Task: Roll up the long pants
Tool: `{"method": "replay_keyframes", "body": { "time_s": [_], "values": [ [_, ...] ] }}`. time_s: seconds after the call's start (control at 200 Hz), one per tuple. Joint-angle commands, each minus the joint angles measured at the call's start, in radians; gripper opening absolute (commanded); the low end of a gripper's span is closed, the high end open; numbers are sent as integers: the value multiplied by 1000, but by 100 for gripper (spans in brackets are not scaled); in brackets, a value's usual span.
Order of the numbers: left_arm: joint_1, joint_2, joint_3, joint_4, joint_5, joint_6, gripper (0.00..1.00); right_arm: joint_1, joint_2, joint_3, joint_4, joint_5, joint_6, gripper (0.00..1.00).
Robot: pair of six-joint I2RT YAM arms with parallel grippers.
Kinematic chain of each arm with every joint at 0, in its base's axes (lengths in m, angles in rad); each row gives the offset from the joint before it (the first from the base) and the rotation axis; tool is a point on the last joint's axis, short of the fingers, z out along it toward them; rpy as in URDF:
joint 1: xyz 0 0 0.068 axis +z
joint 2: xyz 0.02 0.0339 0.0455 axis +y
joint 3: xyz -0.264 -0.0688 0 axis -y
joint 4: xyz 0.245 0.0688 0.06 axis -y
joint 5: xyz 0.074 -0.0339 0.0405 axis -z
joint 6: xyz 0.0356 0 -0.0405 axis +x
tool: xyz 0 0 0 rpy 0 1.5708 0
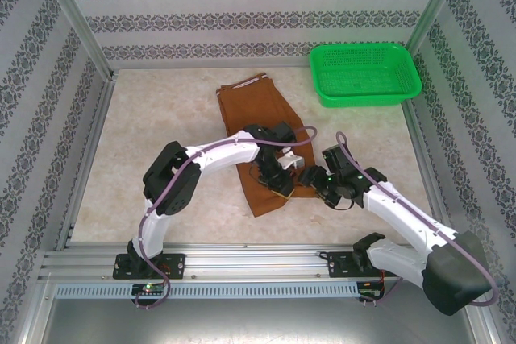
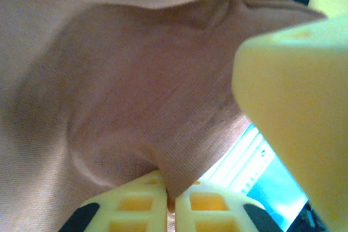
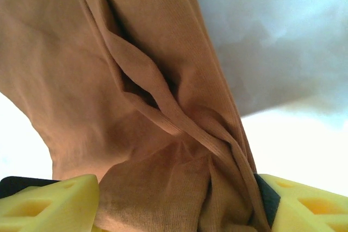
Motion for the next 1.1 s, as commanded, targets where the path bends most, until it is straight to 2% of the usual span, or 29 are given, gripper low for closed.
{"method": "replay_keyframes", "body": {
  "time_s": [0.0, 0.035, 0.095, 0.18, 0.22, 0.255, 0.345, 0.41, 0.585, 0.61, 0.709, 0.849, 0.994, 1.094],
  "values": [
    [-28, -73, -44, 17, -48, 43, 30, -22, -66, 13, -208, -13, -67, 75],
    [-31, -102, -82, 44, -76, 37, 35, -26, -107, 9, -231, 10, -80, 76],
    [-34, -160, -151, 87, -117, 33, 49, -50, -156, 2, -257, 22, -93, 78],
    [-54, -239, -227, 103, -279, 49, 52, -70, -176, 1, -264, 4, -94, 78],
    [-80, -272, -262, 92, -405, 71, 52, -71, -177, -3, -257, -3, -90, 78],
    [-115, -294, -289, 74, -565, 95, 53, -71, -176, -9, -247, -5, -83, 78],
    [-269, -346, -396, 116, -971, 176, 53, -70, -174, -32, -203, -17, -65, 79],
    [-338, -354, -463, 168, -1134, 197, 54, -72, -163, -42, -172, -22, -59, 79],
    [-409, -354, -575, 305, -1181, 238, 59, -71, -124, -42, -115, -43, -64, 79],
    [-414, -352, -582, 314, -1183, 241, 64, -72, -120, -41, -110, -44, -67, 79],
    [-436, -340, -614, 368, -1205, 262, 65, -73, -121, -42, -99, -47, -69, 79],
    [-461, -355, -602, 395, -1176, 280, 66, -75, -128, -48, -107, -37, -69, 78],
    [-470, -381, -582, 387, -1062, 269, 70, -77, -146, -64, -85, -36, -55, 78],
    [-472, -367, -575, 364, -1039, 268, 69, -78, -136, -67, -75, -38, -53, 78]
  ]
}}
